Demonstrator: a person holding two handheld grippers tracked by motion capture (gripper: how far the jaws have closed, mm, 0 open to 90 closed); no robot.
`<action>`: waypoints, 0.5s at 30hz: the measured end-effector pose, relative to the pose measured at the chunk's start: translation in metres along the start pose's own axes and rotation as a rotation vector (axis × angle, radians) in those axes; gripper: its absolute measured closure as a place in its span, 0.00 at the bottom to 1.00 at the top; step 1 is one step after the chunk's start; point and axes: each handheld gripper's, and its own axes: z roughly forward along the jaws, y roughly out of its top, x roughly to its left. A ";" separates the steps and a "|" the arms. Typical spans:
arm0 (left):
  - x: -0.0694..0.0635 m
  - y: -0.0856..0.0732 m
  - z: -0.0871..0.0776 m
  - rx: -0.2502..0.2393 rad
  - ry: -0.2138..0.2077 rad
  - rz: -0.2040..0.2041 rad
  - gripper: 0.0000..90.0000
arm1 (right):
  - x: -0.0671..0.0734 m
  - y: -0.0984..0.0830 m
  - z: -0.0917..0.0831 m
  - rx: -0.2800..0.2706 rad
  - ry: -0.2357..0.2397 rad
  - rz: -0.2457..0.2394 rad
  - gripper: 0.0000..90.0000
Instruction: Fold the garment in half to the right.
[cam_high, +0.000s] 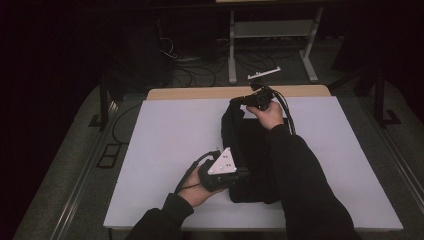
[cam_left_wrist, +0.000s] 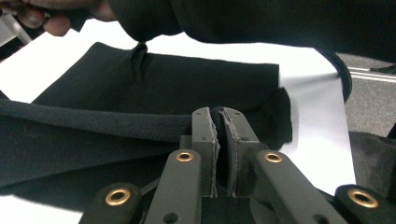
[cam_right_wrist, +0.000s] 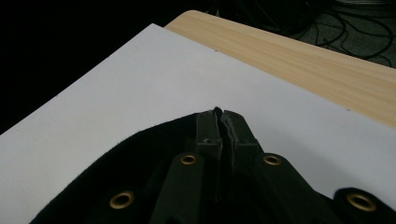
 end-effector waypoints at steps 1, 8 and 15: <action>0.000 0.002 0.002 -0.003 -0.004 -0.001 0.92 | -0.003 -0.001 -0.002 -0.001 -0.004 0.006 0.94; -0.001 0.011 0.015 -0.001 -0.029 0.004 0.92 | -0.019 -0.009 -0.013 -0.007 -0.026 0.028 0.94; 0.001 0.020 0.029 -0.026 -0.038 -0.029 0.92 | -0.027 -0.013 -0.022 -0.014 -0.038 0.041 0.94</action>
